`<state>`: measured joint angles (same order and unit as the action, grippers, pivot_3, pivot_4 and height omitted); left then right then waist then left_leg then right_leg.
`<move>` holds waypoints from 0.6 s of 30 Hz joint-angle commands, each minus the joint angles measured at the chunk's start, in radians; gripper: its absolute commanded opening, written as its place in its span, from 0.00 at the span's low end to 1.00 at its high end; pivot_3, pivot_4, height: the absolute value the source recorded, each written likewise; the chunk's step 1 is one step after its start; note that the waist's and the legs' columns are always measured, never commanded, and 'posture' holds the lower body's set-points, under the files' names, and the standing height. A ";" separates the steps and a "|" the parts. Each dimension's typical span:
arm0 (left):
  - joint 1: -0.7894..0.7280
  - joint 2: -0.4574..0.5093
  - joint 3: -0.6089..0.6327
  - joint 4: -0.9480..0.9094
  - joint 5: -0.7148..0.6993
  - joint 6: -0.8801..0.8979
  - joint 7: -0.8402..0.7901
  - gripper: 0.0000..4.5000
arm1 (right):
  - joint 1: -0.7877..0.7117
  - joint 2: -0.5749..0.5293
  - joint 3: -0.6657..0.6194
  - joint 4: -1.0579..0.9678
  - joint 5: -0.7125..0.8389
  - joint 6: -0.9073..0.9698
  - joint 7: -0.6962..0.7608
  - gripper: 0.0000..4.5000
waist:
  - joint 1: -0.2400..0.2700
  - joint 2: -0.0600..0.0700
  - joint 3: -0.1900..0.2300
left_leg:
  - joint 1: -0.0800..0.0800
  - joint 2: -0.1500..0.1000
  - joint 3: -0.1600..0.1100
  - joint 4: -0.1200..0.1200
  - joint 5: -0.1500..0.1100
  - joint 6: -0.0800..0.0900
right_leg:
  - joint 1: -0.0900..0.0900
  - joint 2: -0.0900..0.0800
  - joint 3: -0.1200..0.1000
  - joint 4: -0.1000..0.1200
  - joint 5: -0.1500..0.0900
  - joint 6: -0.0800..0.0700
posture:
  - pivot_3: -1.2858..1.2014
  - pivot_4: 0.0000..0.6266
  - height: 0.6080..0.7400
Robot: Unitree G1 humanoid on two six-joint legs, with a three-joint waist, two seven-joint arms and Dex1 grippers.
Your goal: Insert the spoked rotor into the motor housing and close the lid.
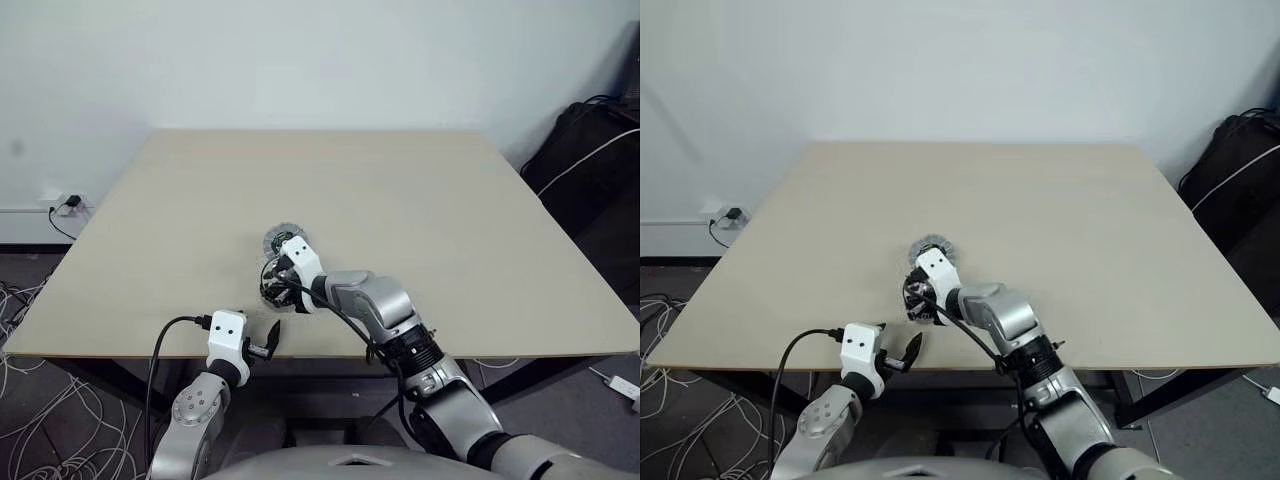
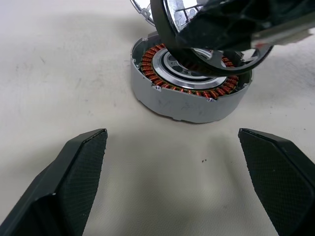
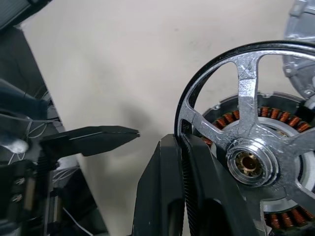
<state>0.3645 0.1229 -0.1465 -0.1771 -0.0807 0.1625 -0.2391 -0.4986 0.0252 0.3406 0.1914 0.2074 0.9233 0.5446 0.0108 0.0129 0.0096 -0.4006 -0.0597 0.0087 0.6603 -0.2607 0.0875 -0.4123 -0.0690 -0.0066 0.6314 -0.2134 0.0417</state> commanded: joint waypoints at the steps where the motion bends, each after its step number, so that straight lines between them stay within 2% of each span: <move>1: -0.010 0.001 0.003 -0.052 0.002 -0.022 0.003 1.00 | -0.032 0.020 -0.027 0.006 0.016 -0.024 -0.002 0.00 | -0.001 0.000 0.000 | 0.000 0.000 0.000 0.000 0.000 0.000 | 0.000 0.000 0.000 0.000 0.000 0.000 | 0.52 0.00 1.00; 18: -0.004 -0.001 0.006 -0.058 -0.001 -0.015 0.010 1.00 | -0.019 0.036 -0.012 0.010 0.036 0.005 0.005 0.00 | -0.022 0.001 0.000 | 0.000 0.000 0.000 -0.001 0.000 0.000 | -0.001 0.000 0.000 0.001 0.000 0.001 | 0.52 0.00 1.00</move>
<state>0.3658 0.1232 -0.1462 -0.1779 -0.0809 0.1627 -0.2339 -0.4985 0.0506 0.3371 0.2246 0.2296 0.9281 0.5422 -0.0115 0.0138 0.0097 -0.4006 -0.0597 0.0086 0.6594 -0.2605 0.0871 -0.4130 -0.0690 -0.0063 0.6321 -0.2131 0.0423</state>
